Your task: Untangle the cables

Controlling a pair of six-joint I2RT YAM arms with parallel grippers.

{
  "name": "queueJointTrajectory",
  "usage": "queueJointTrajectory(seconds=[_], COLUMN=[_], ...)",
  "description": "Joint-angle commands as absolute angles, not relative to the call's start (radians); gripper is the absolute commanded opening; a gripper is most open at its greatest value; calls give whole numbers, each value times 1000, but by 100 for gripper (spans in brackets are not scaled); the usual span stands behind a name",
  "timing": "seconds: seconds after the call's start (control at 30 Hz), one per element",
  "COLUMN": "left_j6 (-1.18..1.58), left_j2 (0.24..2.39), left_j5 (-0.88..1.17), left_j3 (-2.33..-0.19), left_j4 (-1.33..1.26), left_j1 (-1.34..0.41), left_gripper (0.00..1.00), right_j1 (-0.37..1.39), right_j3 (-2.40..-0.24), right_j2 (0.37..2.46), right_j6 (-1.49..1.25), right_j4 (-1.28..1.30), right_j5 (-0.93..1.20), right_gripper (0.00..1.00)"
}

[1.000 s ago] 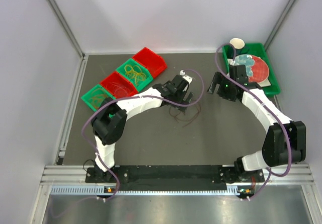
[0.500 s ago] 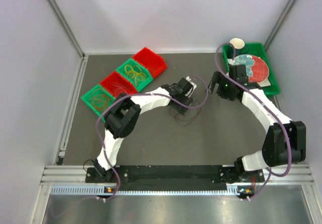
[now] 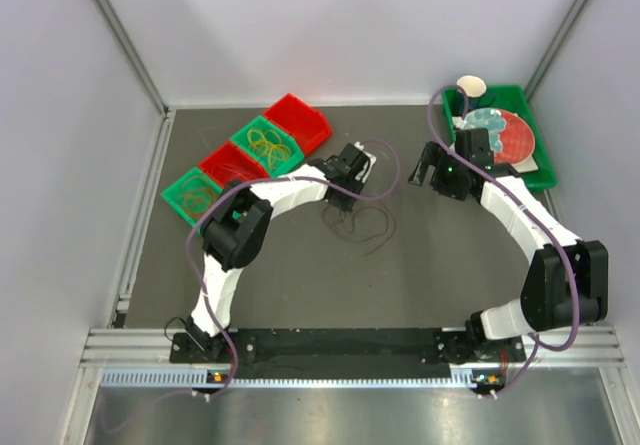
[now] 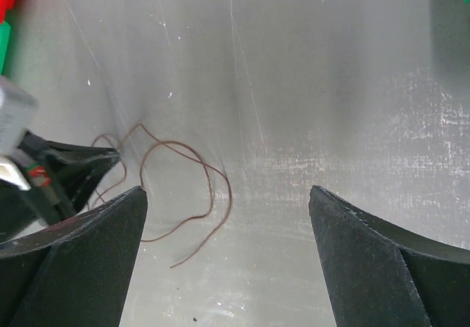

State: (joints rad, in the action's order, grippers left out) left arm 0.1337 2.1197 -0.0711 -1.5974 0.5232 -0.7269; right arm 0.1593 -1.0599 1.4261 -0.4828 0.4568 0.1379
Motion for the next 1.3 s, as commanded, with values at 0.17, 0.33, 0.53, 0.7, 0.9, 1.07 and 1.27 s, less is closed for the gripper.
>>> queueJointTrajectory(seconds=[0.17,0.33,0.53,0.7,0.9,1.07,1.27], left_j6=[232,259,294,370,420,423,331], left_j2=[1862,1807,1847,1802,1799,1830,1830], left_j5=[-155,-212,-166,-141,-131,-143,-62], left_j3=[-1654,-1706,-1829,-1623,-1436,-1411,-1417], left_j4=[410,362,448,416,445,502,488], left_j1=[-620,-586,-551,-551,-549,-551,-574], left_gripper=[0,0,0,0,0,35,73], right_j1=[147,146,149,149,150,153,166], right_j3=[-1052,-1052,-1057,-1042,-1045,-1045,-1045], right_j2=[1390,1391,1402,1414,1422,1424,1422], right_j6=[-500,-503,-506,-512,-508,-509,-514], right_j4=[419,416,416,400,399,402,402], right_j5=[144,146,150,163,172,173,170], right_gripper=[89,89,88,88,88,88,88])
